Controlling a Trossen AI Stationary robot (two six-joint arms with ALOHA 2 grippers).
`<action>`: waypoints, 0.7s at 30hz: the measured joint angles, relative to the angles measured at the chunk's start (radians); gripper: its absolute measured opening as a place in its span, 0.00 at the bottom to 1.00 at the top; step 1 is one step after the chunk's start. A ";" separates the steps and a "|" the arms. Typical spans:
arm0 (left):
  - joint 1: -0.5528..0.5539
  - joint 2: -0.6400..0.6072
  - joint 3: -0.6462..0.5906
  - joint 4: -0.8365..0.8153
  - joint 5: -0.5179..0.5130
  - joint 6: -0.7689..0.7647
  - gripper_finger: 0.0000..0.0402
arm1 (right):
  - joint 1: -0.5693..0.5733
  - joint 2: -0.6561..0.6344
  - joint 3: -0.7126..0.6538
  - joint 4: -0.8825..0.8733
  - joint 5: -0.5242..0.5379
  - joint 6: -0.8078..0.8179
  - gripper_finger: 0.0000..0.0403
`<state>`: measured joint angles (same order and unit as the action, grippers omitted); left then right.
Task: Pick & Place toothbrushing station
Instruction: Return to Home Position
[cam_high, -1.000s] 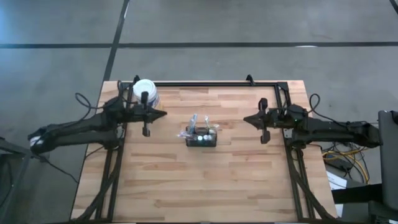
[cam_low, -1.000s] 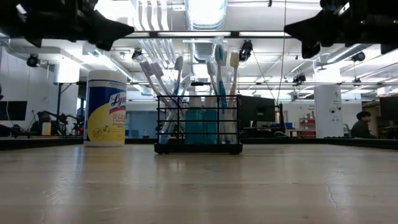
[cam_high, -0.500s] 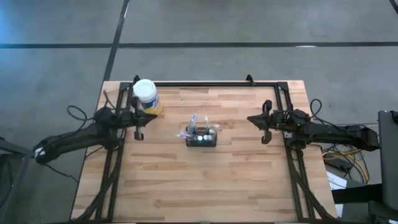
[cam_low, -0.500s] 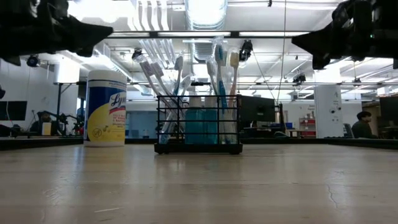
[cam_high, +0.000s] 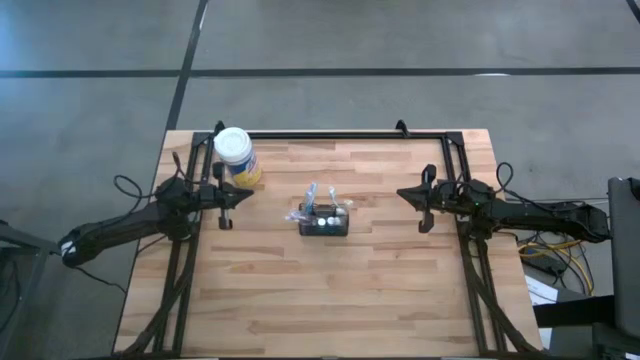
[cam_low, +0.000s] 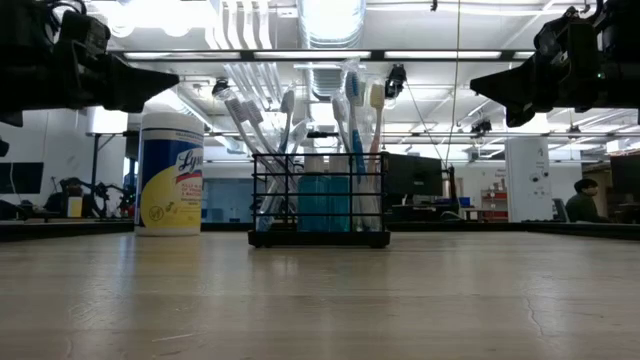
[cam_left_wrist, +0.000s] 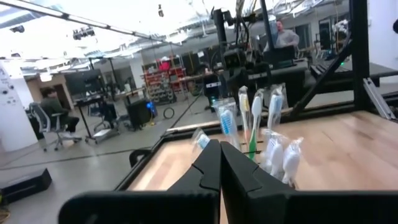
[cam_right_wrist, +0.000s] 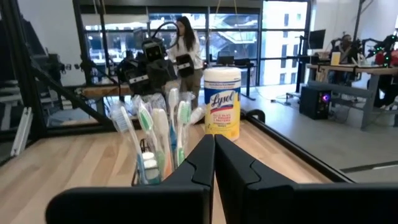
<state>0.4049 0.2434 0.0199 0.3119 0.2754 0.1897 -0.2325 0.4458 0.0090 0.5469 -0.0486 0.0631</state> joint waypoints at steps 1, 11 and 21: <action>0.000 -0.008 -0.007 0.001 0.000 0.003 0.00 | 0.000 0.000 0.000 -0.007 0.000 -0.009 0.02; 0.027 -0.202 -0.008 -0.214 0.000 -0.002 0.00 | -0.001 -0.044 0.000 -0.050 0.004 0.015 0.02; 0.027 -0.242 -0.011 -0.258 0.007 -0.027 0.00 | 0.001 -0.110 0.000 -0.142 -0.004 0.033 0.02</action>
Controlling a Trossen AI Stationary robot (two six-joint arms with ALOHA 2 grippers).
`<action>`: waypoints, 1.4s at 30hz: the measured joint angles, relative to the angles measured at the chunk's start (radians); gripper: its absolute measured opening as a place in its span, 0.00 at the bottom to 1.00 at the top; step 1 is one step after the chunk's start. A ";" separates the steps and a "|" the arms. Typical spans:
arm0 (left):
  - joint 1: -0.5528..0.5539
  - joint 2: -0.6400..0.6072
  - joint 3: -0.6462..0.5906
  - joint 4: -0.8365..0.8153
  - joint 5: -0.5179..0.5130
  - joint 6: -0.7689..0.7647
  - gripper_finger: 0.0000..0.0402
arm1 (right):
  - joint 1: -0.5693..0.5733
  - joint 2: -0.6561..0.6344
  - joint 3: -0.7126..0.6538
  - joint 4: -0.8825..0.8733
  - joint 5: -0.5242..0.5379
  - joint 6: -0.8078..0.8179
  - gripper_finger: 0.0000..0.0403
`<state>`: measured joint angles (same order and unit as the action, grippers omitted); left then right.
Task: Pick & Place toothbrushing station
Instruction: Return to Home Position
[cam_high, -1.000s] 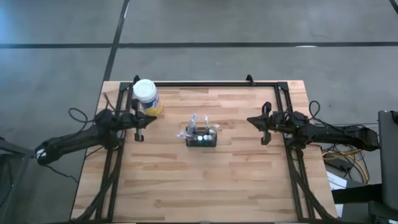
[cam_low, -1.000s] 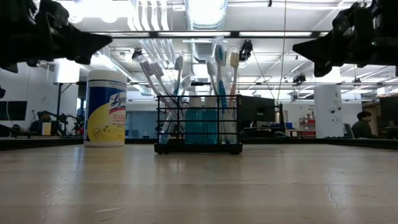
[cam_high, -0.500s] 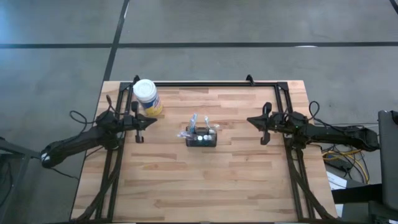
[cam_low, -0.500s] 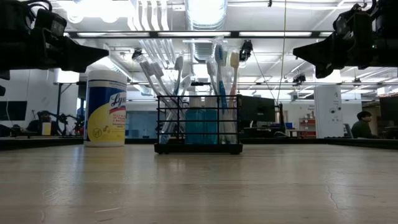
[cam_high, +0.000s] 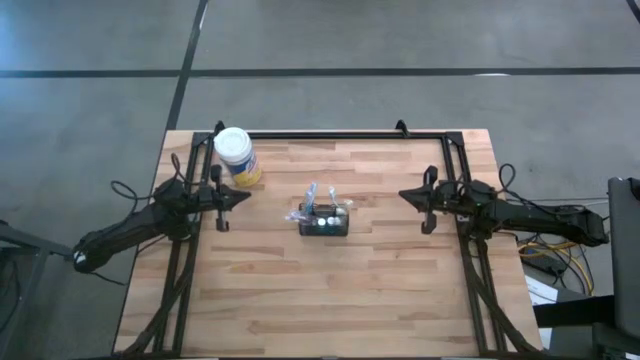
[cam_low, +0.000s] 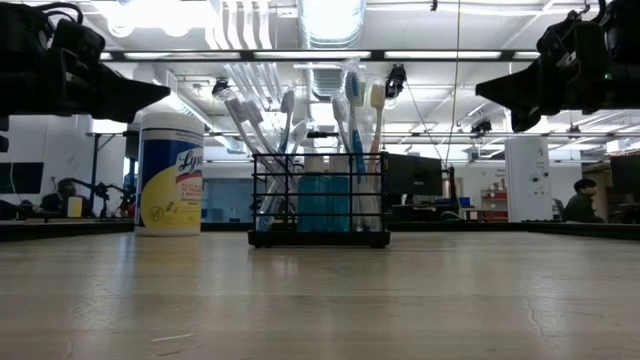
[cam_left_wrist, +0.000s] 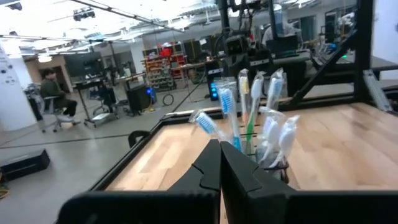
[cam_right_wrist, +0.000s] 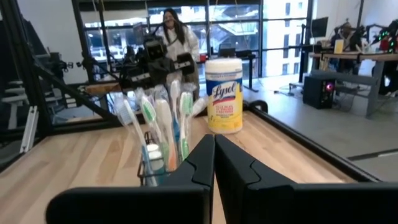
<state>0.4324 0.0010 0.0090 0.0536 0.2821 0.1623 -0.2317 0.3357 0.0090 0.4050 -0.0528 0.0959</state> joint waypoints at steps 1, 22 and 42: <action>0.000 0.000 0.000 0.000 0.009 0.000 0.00 | 0.000 0.001 0.000 -0.006 0.000 0.002 0.02; 0.000 0.000 -0.001 0.016 0.052 -0.002 0.00 | 0.000 -0.046 0.002 0.046 -0.010 0.011 0.02; -0.001 0.000 -0.002 0.000 0.085 -0.027 0.00 | 0.002 -0.335 0.000 -0.314 0.021 -0.017 0.02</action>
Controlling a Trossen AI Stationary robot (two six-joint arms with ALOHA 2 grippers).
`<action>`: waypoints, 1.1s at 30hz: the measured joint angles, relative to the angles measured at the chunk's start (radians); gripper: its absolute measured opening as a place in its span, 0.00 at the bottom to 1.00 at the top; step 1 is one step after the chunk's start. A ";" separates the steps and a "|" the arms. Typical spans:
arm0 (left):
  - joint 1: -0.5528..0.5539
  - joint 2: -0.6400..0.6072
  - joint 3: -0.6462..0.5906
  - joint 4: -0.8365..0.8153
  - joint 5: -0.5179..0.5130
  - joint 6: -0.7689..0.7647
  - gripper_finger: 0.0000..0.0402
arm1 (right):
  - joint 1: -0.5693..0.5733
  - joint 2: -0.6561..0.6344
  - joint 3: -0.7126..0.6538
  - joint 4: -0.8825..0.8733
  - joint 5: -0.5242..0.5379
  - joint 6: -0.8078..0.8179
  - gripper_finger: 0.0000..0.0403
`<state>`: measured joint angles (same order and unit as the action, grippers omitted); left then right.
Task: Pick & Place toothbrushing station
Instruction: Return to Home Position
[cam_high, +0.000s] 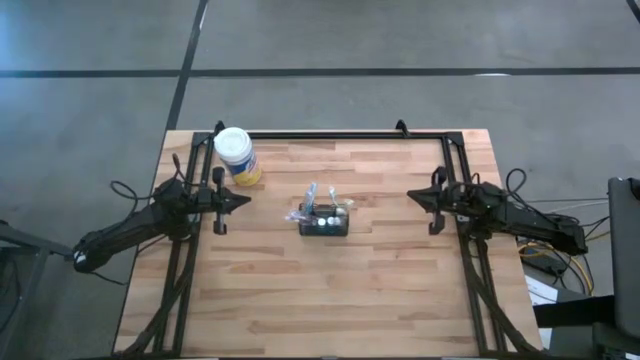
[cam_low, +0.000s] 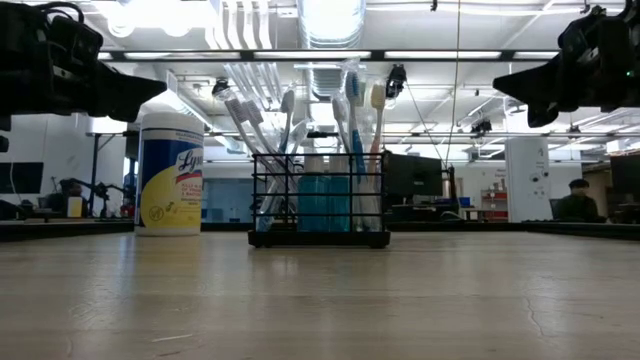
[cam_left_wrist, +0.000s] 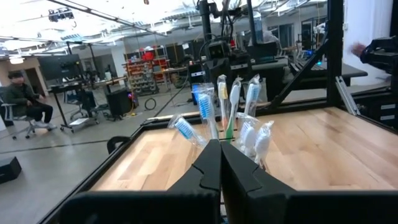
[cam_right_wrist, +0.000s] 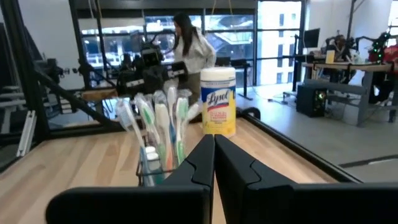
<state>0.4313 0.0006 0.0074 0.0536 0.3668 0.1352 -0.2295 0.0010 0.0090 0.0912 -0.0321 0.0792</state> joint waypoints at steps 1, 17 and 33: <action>0.000 0.000 0.000 0.000 0.000 0.000 0.00 | 0.000 -0.001 0.000 0.001 0.000 0.002 0.02; 0.000 0.000 -0.001 0.000 0.001 -0.029 0.03 | 0.000 0.000 0.000 0.027 -0.017 0.023 0.02; 0.000 0.000 0.000 0.011 0.003 -0.017 0.03 | 0.000 0.001 0.000 0.054 -0.017 0.034 0.02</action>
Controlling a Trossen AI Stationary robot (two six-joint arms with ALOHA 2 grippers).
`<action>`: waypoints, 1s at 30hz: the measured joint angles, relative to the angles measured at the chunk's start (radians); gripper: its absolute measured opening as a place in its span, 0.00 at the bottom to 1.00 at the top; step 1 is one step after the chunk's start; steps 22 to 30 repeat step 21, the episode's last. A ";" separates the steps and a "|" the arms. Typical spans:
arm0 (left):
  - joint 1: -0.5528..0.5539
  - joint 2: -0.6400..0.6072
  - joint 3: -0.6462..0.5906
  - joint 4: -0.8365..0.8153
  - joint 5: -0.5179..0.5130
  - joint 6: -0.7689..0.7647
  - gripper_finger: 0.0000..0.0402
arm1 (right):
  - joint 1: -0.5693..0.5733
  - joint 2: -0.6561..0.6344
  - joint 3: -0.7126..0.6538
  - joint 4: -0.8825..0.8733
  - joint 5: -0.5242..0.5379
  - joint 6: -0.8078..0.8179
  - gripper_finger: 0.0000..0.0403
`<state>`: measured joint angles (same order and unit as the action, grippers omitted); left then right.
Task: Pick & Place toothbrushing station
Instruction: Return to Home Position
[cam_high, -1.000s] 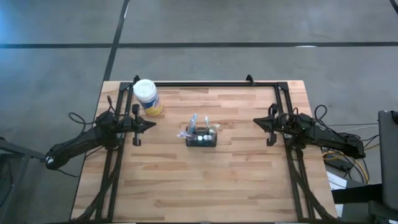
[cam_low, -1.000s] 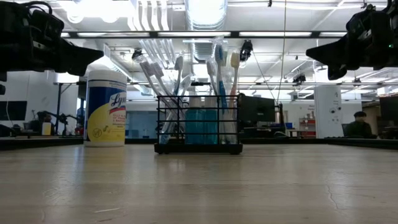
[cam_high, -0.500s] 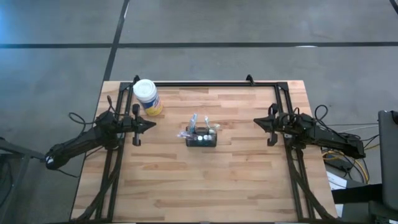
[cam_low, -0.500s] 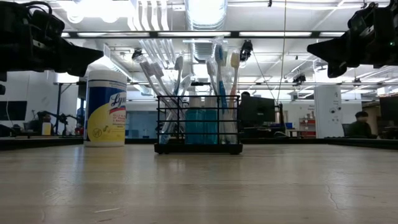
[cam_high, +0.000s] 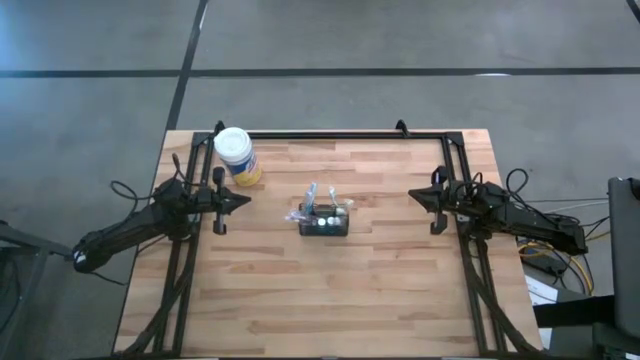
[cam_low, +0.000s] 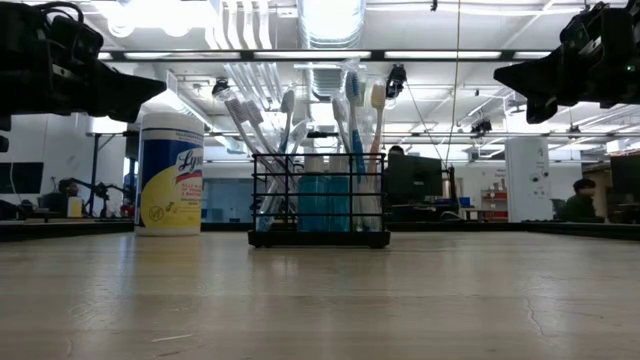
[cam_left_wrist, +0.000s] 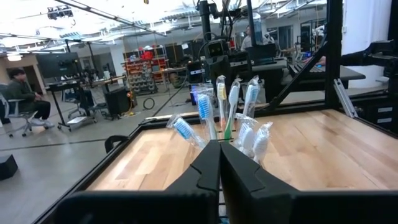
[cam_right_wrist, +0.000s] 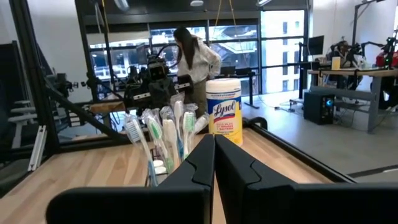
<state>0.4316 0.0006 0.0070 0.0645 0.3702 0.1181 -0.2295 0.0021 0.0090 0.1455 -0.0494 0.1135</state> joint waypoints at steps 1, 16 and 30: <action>0.000 0.000 0.001 0.000 0.000 0.001 0.02 | 0.000 0.000 0.000 0.000 0.000 0.000 0.02; 0.000 0.000 0.002 0.005 -0.004 0.005 0.03 | 0.000 0.000 0.000 0.000 -0.001 0.000 0.02; 0.000 0.000 0.003 0.005 -0.010 0.004 0.03 | -0.001 0.000 0.000 0.001 -0.001 -0.001 0.02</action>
